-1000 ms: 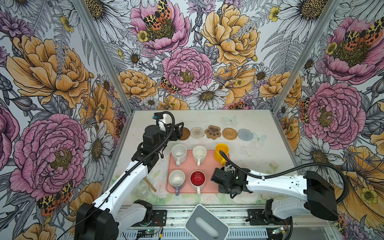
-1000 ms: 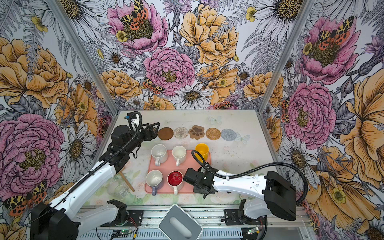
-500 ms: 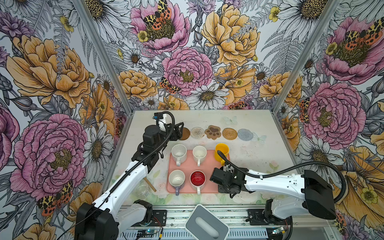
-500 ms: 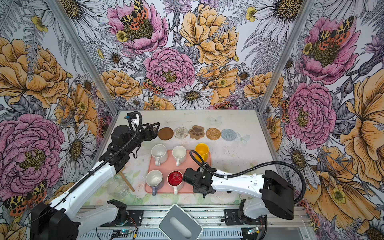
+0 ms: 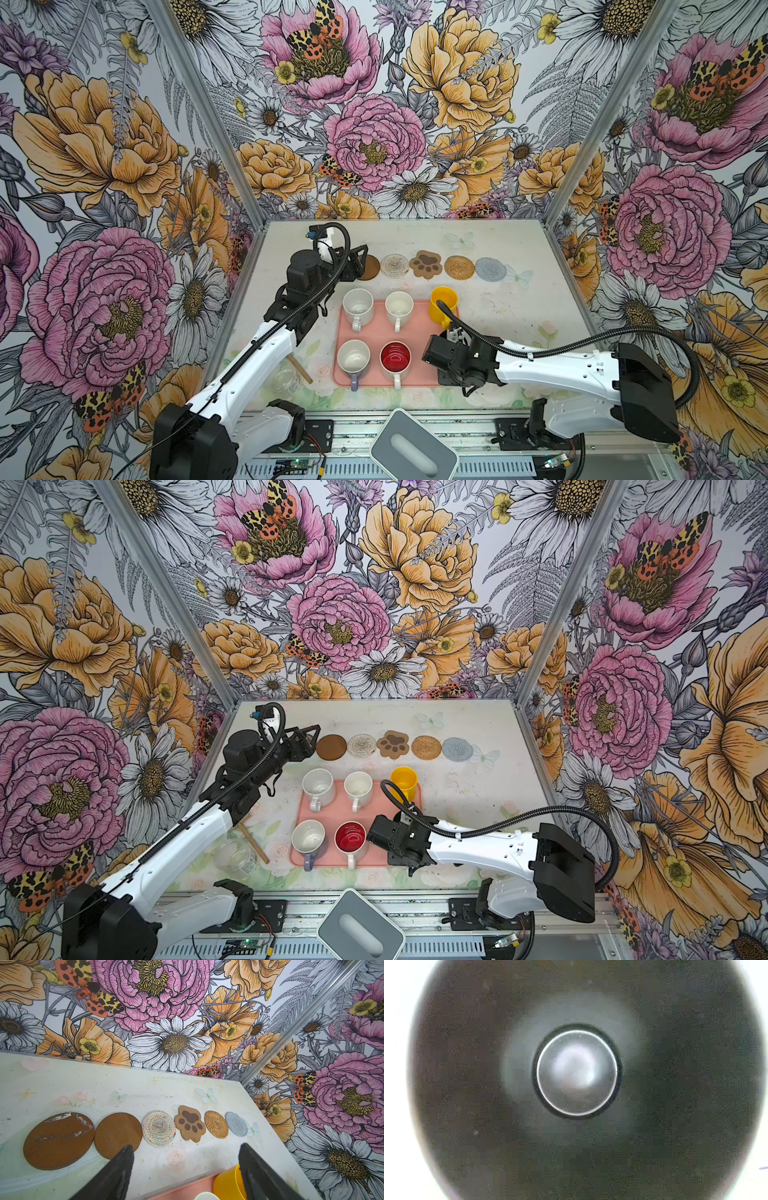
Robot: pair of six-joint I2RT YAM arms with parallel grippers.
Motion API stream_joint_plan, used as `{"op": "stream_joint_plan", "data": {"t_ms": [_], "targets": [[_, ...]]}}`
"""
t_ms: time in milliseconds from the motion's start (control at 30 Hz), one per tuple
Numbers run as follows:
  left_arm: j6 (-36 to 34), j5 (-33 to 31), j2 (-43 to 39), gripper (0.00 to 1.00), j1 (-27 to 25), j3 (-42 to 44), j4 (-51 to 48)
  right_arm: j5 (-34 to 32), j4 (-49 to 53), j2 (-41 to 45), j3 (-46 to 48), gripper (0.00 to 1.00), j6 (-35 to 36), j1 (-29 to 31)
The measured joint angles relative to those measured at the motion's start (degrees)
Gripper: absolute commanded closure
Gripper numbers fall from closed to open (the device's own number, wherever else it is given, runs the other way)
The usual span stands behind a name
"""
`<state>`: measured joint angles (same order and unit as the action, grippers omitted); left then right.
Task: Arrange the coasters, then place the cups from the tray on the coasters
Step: 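Close the right gripper on the black mug rim and lift it, then carry the black mug with the right gripper to the blue-grey knit coaster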
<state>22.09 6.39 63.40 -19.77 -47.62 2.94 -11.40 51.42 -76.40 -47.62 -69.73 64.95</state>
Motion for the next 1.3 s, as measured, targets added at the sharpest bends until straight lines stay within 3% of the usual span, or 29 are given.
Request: {"op": "stream_joint_plan", "data": {"t_ms": [700,933,1300], "targets": [[0.0,0.0,0.0,0.19,0.0,0.0,0.1,-1.0,3.4,9.3,3.4,1.00,-0.3,-1.7],[0.0,0.0,0.1,0.19,0.0,0.0,0.1,-1.0,5.4,10.4,3.4,1.00,1.4,-5.7],[0.0,0.0,0.3,0.19,0.0,0.0,0.1,-1.0,6.7,12.0,3.4,1.00,10.5,-16.5]]}}
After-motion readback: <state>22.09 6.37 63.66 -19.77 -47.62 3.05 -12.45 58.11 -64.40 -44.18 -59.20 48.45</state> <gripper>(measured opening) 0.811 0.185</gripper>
